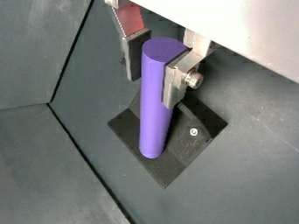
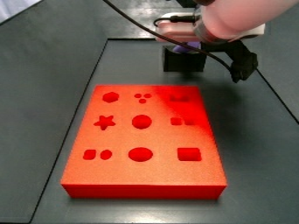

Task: Pick up the round object. Move up. Place the round object on the fixture. Regrasp the round object. Move to above the board. Insert the round object.
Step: Move to above the board.

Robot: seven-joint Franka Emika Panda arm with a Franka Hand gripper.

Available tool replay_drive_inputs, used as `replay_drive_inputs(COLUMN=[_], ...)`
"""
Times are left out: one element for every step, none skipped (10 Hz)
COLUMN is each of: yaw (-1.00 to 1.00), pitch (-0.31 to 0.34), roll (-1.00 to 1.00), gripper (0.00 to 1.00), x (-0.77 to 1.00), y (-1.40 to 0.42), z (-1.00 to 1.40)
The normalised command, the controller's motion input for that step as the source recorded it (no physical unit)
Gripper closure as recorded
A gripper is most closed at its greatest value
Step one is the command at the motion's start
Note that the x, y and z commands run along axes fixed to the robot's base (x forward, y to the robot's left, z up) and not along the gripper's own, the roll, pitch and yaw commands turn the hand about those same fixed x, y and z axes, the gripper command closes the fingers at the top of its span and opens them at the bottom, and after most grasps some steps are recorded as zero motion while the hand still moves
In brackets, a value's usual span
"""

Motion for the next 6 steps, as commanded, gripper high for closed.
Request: replay_drive_inputs(yaw=[-0.08, -0.04, -0.02, -0.01, 0.01, 0.02], pitch=[0.087, 0.051, 0.057, 0.064, 0.078, 0.08], roll=[0.06, -0.01, -0.03, -0.04, -0.05, -0.05], gripper=[1.0, 1.0, 1.0, 1.0, 1.0, 1.0], x=[-0.3, -0.29, -0.27, -0.26, -0.24, -0.24], y=[0.11, 0.1, 0.1, 0.1, 0.09, 0.08], z=[1.0, 1.0, 1.0, 1.0, 1.0, 1.0])
